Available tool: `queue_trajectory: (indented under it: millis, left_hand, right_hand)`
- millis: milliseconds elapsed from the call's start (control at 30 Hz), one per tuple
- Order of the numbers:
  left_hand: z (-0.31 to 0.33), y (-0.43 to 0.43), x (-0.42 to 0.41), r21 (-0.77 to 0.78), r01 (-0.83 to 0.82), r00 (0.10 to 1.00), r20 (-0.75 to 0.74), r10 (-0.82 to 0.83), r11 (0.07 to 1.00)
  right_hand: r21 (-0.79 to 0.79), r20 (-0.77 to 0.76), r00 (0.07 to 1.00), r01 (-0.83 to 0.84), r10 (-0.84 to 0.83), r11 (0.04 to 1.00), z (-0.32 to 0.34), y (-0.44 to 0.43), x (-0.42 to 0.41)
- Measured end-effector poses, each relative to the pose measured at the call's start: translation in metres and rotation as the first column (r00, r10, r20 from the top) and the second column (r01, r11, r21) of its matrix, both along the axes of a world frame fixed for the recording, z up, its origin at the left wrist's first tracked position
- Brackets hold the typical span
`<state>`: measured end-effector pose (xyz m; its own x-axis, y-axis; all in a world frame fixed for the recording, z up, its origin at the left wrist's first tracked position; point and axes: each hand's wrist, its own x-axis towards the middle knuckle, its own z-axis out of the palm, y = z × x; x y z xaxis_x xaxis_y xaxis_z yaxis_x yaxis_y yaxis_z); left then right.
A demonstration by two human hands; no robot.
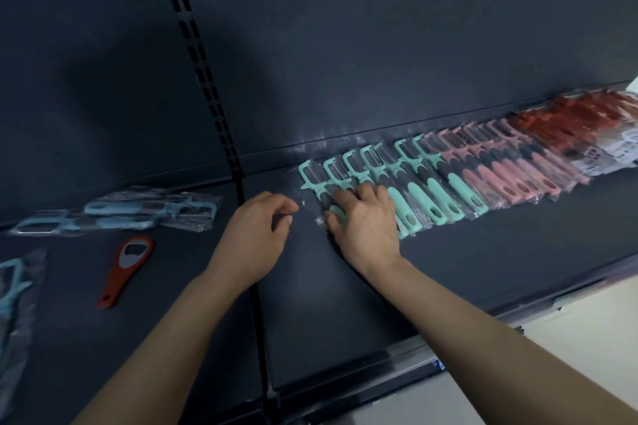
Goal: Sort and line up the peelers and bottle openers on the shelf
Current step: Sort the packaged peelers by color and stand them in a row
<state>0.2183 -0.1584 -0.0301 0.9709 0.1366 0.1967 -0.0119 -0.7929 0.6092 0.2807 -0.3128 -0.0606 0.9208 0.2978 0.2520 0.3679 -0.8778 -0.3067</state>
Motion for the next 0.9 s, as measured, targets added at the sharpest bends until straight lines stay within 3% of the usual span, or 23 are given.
queue_trajectory:
  millis: [600, 900]
  left_hand:
    - [0.007, -0.013, -0.006, 0.04, -0.058, 0.998, 0.006, 0.058, 0.997]
    - [0.01, -0.014, -0.029, 0.069, -0.124, 0.992, 0.03, 0.122, 0.99]
  right_hand:
    - [0.005, 0.021, 0.997, -0.074, 0.074, 0.997, 0.009, -0.008, 0.001]
    - [0.079, -0.019, 0.944, -0.327, 0.329, 0.942, 0.03, 0.001, -0.001]
